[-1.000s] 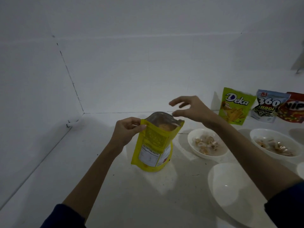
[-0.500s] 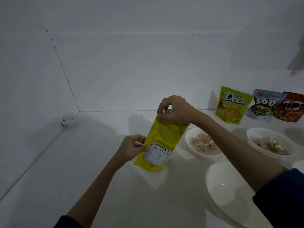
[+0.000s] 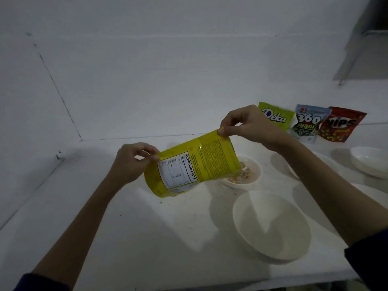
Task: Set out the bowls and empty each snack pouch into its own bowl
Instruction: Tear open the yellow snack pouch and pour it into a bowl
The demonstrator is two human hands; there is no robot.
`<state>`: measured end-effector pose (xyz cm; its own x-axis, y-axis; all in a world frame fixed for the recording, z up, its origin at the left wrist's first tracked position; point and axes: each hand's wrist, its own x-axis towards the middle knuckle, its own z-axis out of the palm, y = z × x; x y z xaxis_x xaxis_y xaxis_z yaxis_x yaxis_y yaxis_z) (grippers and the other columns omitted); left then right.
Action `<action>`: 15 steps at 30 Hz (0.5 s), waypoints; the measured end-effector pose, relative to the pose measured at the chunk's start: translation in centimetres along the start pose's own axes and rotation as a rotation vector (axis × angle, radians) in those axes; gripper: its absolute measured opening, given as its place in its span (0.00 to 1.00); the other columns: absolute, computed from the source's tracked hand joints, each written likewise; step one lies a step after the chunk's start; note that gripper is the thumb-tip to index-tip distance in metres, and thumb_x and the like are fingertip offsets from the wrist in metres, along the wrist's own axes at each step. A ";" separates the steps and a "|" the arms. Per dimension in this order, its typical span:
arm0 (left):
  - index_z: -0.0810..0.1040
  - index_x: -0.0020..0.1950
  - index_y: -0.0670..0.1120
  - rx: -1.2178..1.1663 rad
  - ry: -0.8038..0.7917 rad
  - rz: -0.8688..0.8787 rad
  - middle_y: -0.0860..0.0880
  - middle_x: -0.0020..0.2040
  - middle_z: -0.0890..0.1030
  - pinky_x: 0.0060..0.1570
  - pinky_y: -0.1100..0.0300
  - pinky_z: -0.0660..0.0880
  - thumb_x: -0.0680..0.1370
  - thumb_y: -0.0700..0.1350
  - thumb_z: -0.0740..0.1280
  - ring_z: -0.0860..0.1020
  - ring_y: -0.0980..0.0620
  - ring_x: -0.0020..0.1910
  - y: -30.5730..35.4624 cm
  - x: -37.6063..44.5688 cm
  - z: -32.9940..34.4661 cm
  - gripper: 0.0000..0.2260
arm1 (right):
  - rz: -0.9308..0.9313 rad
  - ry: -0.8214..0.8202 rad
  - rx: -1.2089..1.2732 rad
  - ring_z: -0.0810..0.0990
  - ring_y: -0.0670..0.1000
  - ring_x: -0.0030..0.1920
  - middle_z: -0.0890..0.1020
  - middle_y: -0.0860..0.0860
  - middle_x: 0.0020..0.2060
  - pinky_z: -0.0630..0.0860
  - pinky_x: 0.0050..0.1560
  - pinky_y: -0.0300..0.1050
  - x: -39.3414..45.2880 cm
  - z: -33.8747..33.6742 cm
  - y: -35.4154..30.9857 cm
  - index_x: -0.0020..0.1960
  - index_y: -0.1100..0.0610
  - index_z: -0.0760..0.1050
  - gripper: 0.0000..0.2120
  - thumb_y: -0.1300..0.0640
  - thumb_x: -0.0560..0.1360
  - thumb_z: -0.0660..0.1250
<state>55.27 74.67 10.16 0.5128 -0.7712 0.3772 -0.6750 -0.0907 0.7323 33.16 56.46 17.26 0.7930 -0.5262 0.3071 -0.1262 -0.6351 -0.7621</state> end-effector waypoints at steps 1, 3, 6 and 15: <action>0.78 0.34 0.59 0.042 -0.018 0.032 0.68 0.31 0.80 0.36 0.66 0.73 0.69 0.37 0.73 0.77 0.67 0.34 1.2 0.0 -0.1 0.16 | 0.017 -0.004 0.007 0.77 0.46 0.39 0.80 0.54 0.34 0.73 0.40 0.32 -0.9 -0.7 0.3 0.41 0.67 0.79 0.05 0.65 0.69 0.71; 0.78 0.35 0.57 0.109 -0.045 0.093 0.69 0.31 0.79 0.36 0.75 0.69 0.69 0.37 0.72 0.77 0.69 0.35 3.5 -0.3 -0.1 0.14 | 0.050 -0.011 0.030 0.78 0.47 0.39 0.81 0.54 0.35 0.75 0.43 0.36 -2.6 -1.9 1.0 0.40 0.67 0.79 0.04 0.65 0.69 0.71; 0.80 0.38 0.49 0.173 -0.052 0.141 0.62 0.32 0.79 0.36 0.81 0.66 0.70 0.36 0.71 0.76 0.71 0.37 6.7 -1.0 0.7 0.08 | 0.069 0.011 0.092 0.80 0.50 0.40 0.81 0.57 0.36 0.77 0.50 0.47 -5.3 -3.4 2.1 0.39 0.65 0.79 0.02 0.66 0.69 0.71; 0.79 0.38 0.52 0.330 -0.056 0.101 0.52 0.39 0.81 0.57 0.50 0.72 0.67 0.48 0.69 0.76 0.55 0.41 13.2 -4.2 3.7 0.02 | 0.096 -0.021 0.131 0.80 0.52 0.38 0.81 0.60 0.36 0.78 0.47 0.48 -11.8 -5.4 5.3 0.35 0.59 0.78 0.06 0.67 0.69 0.71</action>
<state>42.29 74.40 16.12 0.4108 -0.8193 0.3999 -0.8608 -0.2041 0.4662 19.86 56.21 12.65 0.7936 -0.5682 0.2178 -0.1248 -0.5024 -0.8556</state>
